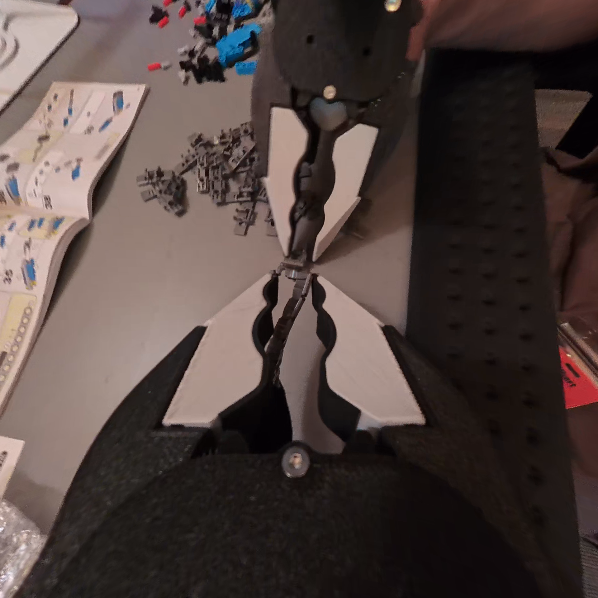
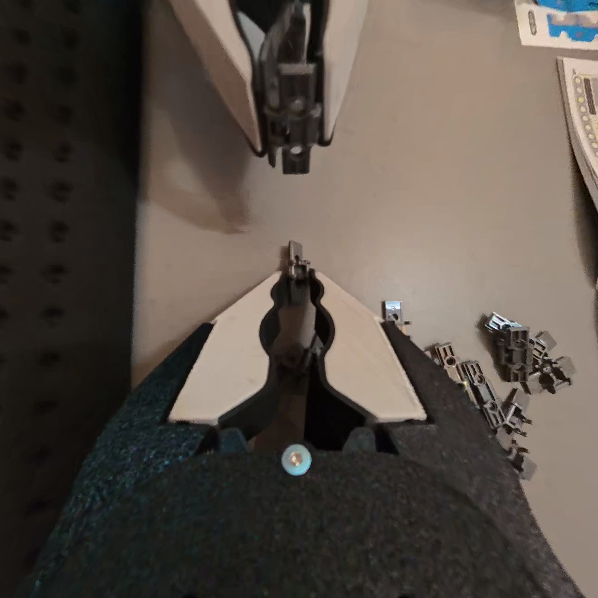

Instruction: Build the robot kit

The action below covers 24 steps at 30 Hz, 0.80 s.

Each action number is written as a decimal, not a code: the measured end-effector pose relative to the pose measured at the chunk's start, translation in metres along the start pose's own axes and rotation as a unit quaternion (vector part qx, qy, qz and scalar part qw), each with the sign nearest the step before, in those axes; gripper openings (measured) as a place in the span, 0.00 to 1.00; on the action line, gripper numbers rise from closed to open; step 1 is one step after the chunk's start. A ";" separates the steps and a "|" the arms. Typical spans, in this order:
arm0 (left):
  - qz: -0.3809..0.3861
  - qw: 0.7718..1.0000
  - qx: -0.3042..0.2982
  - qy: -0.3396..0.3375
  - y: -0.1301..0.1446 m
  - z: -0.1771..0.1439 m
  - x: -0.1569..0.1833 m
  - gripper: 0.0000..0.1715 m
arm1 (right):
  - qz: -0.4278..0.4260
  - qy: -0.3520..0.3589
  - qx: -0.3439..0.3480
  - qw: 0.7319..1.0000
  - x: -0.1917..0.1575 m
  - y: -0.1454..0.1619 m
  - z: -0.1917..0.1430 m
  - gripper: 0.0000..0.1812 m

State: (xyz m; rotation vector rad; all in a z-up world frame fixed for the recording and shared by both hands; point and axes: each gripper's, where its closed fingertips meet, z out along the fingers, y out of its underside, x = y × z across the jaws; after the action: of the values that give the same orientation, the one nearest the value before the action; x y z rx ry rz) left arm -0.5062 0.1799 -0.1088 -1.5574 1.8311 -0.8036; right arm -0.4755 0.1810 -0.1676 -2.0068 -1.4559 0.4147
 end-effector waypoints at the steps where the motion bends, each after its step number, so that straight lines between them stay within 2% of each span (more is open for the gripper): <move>1: 0.019 1.000 0.012 -0.002 -0.004 -0.002 0.005 0.11 | 0.012 -0.012 0.016 1.000 -0.002 -0.005 -0.003 0.13; 3: 0.046 0.998 0.047 -0.009 -0.014 -0.007 0.013 0.11 | 0.069 -0.069 0.094 0.991 -0.008 -0.030 -0.019 0.17; 4: 0.054 0.996 0.071 -0.018 -0.021 -0.011 0.015 0.11 | 0.111 -0.122 0.148 0.975 -0.014 -0.048 -0.032 0.17; 6: 0.059 0.991 0.120 -0.031 -0.036 -0.022 0.020 0.12 | 0.198 -0.245 0.247 0.916 -0.022 -0.077 -0.061 0.18; 7: 0.061 0.987 0.146 -0.041 -0.043 -0.028 0.021 0.08 | 0.232 -0.293 0.279 0.884 -0.024 -0.086 -0.071 0.20; 9: 0.068 0.979 0.189 -0.045 -0.056 -0.039 0.029 0.07 | 0.247 -0.322 0.312 0.859 -0.025 -0.097 -0.080 0.16; 12: 0.071 0.978 0.184 -0.072 -0.056 -0.044 0.029 0.07 | 0.215 -0.317 0.331 0.862 -0.034 -0.106 -0.086 0.02; 16: 0.043 0.980 0.176 -0.084 -0.055 -0.047 0.031 0.07 | 0.200 -0.293 0.338 0.872 -0.037 -0.109 -0.085 0.02; 20: -0.024 0.983 0.164 -0.079 -0.056 -0.047 0.026 0.05 | 0.114 -0.180 0.341 0.916 -0.031 -0.107 -0.080 0.07; 22: -0.036 0.983 0.161 -0.079 -0.057 -0.045 0.025 0.05 | 0.082 -0.147 0.334 0.927 -0.034 -0.107 -0.079 0.09; 23: -0.037 0.983 0.163 -0.072 -0.058 -0.045 0.027 0.05 | 0.073 -0.123 0.329 0.933 -0.032 -0.106 -0.078 0.05; 24: -0.036 0.983 0.165 -0.070 -0.058 -0.045 0.028 0.05 | 0.060 -0.115 0.327 0.936 -0.033 -0.106 -0.079 0.04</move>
State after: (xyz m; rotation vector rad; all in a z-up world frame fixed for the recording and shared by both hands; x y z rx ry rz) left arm -0.5080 0.1477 -0.0370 -1.4321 1.4631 -0.9523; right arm -0.5196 0.1483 -0.0432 -1.5336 -1.1164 1.0634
